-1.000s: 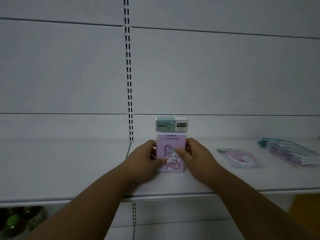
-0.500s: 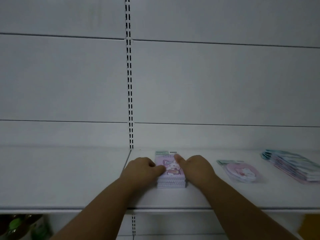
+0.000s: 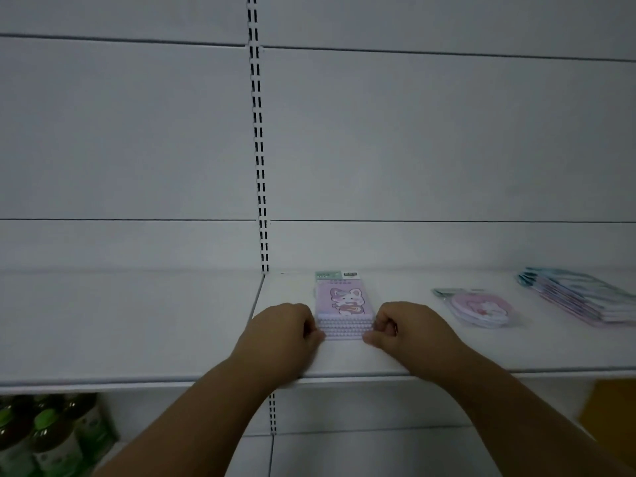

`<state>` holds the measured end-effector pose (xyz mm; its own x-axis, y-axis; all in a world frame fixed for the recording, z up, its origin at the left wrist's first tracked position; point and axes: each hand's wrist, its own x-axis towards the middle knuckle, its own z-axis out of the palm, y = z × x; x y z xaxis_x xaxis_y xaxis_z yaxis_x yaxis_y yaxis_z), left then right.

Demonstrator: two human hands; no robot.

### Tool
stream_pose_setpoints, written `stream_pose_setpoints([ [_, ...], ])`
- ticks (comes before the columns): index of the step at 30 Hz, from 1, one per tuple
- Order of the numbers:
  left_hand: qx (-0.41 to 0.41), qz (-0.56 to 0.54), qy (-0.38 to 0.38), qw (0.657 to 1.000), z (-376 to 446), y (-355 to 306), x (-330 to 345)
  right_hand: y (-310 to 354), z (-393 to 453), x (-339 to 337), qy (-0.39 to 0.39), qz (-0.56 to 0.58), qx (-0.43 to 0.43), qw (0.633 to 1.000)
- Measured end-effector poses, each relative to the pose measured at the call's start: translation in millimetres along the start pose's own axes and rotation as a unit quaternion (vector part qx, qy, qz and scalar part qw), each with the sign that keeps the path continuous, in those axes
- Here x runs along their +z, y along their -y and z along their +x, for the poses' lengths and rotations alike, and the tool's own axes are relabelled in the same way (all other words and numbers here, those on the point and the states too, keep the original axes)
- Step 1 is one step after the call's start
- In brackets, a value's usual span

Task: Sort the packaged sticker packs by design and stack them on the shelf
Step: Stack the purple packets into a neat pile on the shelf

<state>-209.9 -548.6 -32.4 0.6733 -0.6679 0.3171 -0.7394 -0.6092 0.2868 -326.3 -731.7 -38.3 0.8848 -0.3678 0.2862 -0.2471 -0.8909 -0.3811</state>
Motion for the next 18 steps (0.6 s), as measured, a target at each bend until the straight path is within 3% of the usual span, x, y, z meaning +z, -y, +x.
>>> stream_pose_setpoints([
  [13,0.012,0.011,-0.023,1.000,-4.0,0.9,6.2,-2.6,-3.6,2.1,-0.011,-0.007,-0.026,1.000],
  [18,0.003,-0.010,-0.038,0.999,-6.3,-0.6,4.3,-0.5,-6.8,0.2,-0.049,0.003,-0.062,0.997],
])
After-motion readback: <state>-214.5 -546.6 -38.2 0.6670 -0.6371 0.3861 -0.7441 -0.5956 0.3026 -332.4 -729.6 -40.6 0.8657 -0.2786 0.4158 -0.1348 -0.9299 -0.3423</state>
